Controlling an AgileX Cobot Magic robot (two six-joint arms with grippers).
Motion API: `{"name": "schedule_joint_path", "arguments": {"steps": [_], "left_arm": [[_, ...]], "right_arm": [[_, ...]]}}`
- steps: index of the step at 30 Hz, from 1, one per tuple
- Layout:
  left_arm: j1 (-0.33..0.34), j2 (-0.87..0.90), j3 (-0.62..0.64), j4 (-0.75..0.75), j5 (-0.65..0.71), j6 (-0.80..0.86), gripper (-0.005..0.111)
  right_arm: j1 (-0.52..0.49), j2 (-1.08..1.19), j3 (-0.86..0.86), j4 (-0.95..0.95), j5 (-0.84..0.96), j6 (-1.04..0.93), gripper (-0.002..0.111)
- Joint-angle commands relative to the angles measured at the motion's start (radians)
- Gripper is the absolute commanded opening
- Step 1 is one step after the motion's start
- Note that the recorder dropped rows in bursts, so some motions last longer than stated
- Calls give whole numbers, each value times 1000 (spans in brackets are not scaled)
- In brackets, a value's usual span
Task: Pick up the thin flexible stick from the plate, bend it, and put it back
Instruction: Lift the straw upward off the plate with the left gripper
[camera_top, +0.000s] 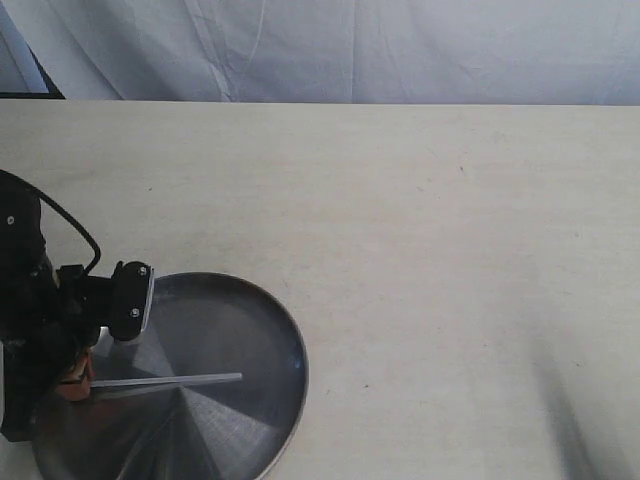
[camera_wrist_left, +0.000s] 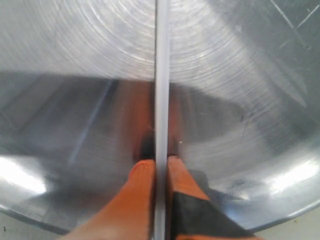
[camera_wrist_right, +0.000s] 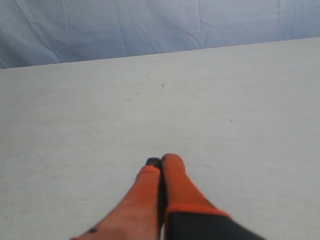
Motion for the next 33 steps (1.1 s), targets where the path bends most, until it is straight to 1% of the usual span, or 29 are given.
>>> {"name": "schedule_joint_path", "arguments": {"steps": [1,5,11,15,21,26,28,31,32,33], "left_arm": [[-39,-4,-1,-7,6,-1,0],[-70,-4,-1,-26,6,-7,0],[-72,-60,-9,-53,-1,-90,0],[-72,-114,-36,-129,1,-131,0],[-72,-186,-39,-419,1,-132,0],[-72,-229,-39,-625,-8,-124,0],[-72,-241,-39,-727,3,-72,0],[-72,-258,-39,-902,54,42,0],[-72,-268,-39,-1013,108,119,0],[-72,-271,-39,-1060,130,147,0]], "right_arm": [[-5,-7,5,1,-12,-1,0],[-5,-7,5,1,-12,-1,0],[-5,-7,5,1,-12,-1,0],[-5,-7,5,1,-7,-1,0],[-5,-7,5,1,-9,-1,0],[-5,-7,5,1,-9,-1,0],[-5,-7,5,-2,-9,-1,0],[-5,-7,5,-10,-15,-1,0],[-5,-7,5,-38,-33,-1,0],[-5,-7,5,-63,-46,-1,0]]}}
